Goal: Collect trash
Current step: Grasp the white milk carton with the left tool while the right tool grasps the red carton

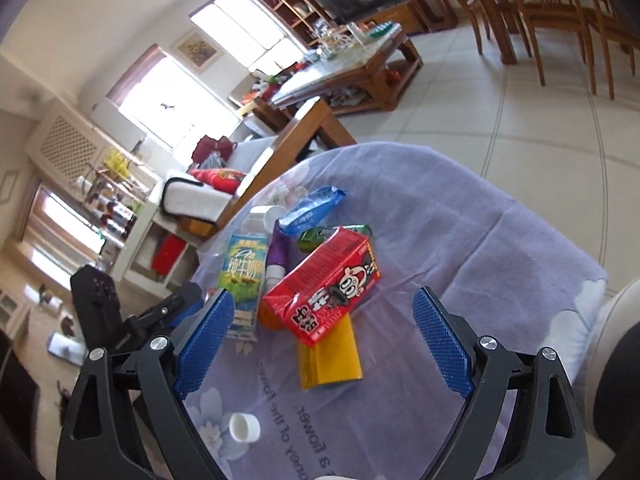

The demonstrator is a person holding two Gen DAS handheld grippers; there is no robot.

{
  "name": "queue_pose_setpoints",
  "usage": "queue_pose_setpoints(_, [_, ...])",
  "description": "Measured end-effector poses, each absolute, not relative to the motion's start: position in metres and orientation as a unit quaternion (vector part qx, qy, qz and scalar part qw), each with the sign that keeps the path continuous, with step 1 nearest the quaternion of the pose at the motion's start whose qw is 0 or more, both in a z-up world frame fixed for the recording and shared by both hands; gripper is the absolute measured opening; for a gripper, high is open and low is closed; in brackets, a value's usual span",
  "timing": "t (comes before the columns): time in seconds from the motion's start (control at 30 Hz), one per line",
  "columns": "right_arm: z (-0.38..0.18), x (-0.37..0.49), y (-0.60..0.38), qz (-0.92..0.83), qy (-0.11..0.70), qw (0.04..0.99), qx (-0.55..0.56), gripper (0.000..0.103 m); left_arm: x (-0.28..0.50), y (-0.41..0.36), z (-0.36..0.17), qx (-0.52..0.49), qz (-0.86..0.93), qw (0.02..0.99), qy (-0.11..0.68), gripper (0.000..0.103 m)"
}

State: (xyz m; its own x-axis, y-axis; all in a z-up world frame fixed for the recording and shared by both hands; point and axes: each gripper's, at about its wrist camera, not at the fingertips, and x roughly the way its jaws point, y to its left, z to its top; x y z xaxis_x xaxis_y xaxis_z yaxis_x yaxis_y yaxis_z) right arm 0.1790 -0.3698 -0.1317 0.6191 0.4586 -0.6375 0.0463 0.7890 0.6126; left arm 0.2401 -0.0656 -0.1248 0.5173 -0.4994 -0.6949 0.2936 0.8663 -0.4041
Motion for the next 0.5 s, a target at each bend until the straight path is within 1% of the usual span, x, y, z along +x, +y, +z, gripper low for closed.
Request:
queue_pose_setpoints(0.13, [-0.151,0.207,-0.362,0.115,0.457,0.827,0.307,0.089,0.257,-0.063,-0.134,-0.103,-0.224,0.856,0.453,0.098])
queue_pose_setpoints(0.23, [-0.156,0.220,-0.353,0.117,0.471,0.821,0.300,0.089,0.264,-0.061,-0.139,-0.113,-0.228,0.848,0.465,0.098])
queue_pose_setpoints(0.5, [-0.170,0.240,-0.334,0.124,0.503,0.809,0.280,0.089,0.270,-0.064,-0.140,-0.108,-0.238,0.846,0.466,0.097])
